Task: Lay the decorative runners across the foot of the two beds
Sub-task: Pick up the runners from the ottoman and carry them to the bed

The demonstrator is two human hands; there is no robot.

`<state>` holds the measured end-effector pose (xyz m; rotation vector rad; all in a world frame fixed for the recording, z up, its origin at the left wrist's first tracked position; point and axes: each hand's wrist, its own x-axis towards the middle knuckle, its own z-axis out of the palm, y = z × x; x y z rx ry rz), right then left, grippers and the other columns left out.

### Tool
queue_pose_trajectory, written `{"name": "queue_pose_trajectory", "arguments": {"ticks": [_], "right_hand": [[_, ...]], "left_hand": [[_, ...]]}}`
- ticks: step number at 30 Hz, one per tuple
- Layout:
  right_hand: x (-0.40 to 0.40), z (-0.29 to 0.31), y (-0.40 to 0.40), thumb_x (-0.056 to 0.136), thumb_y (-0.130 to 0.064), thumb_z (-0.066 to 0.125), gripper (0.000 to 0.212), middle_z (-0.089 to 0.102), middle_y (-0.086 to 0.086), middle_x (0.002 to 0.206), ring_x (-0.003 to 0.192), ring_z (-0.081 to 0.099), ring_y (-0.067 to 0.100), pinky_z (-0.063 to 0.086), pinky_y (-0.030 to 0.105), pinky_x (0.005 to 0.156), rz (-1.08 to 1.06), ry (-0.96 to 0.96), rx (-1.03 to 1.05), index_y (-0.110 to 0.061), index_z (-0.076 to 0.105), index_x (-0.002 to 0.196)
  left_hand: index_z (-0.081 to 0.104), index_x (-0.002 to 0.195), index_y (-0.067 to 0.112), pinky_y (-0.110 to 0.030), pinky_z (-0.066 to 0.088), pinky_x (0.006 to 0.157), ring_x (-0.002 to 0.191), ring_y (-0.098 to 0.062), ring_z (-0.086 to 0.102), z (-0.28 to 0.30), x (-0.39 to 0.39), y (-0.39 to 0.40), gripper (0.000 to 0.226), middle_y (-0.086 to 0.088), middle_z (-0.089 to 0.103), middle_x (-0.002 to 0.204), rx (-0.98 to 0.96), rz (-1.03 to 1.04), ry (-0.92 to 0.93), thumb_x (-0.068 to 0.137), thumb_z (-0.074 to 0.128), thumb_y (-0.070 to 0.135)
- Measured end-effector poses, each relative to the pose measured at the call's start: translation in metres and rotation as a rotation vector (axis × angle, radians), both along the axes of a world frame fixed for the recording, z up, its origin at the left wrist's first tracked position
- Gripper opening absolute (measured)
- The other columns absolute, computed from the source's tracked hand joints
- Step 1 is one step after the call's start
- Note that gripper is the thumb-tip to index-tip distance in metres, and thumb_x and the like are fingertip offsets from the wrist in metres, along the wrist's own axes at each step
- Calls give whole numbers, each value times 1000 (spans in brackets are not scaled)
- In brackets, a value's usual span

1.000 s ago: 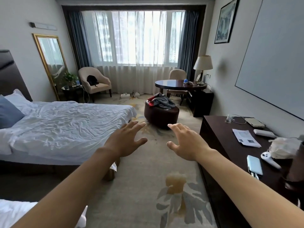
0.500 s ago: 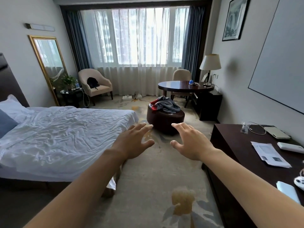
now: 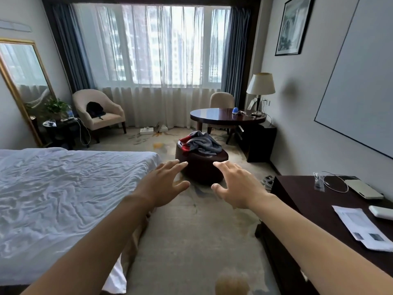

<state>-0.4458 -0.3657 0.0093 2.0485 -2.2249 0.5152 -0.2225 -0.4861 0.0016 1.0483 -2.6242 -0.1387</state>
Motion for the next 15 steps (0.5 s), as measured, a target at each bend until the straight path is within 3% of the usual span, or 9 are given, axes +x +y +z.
{"name": "queue_pose_trajectory", "arguments": {"ticks": [15], "right_hand": [[-118,-11,-221,90,-54,54,70,40,-4,150,136,41,20,39,41,108,57,-36,5,-28,27,150]], "left_hand": [[25,153,38,-42,34,111,145,-19,28,5,-121,-206,69,7,28,161,-19,37,-15,93,47,64]]}}
